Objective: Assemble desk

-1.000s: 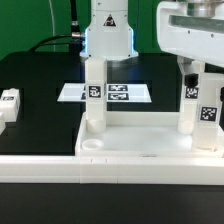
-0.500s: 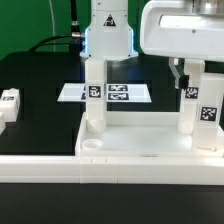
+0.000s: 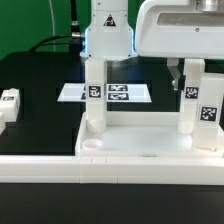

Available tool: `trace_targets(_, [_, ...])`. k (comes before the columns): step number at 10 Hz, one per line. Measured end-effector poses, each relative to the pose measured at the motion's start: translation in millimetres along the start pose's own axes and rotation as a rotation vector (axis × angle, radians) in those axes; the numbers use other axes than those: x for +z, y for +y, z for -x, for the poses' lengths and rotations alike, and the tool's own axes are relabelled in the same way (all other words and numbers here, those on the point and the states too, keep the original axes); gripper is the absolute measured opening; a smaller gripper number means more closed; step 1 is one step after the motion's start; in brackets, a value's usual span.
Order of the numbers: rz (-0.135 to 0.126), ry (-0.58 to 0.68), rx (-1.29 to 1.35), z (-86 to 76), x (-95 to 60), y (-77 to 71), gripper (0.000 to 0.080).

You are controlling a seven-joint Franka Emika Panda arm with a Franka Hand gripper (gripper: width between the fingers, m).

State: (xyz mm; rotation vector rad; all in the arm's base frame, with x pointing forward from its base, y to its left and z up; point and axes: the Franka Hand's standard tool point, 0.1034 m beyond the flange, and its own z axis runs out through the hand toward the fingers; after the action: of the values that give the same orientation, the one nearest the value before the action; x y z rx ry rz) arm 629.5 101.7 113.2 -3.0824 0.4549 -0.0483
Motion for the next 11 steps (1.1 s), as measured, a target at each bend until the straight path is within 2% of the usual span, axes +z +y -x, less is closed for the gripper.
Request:
trace_targets(1, [0.0, 0.0, 0.002, 0.0, 0.1, 0.1, 0.04])
trace_targets(2, [0.0, 0.0, 0.002, 0.0, 0.1, 0.2, 0.04])
trace_targets(3, [0.0, 0.0, 0.004, -0.1, 0.1, 0.2, 0.0289])
trace_targets(6, [-0.003, -0.001, 0.065, 0.1, 0.2, -0.2, 0.0289])
trace_targets(8, [-0.005, -0.003, 0.236, 0.2, 0.4, -0.1, 0.0289])
trace_targets(11, [-0.035, -0.012, 0.612, -1.0, 1.3, 1.3, 0.029])
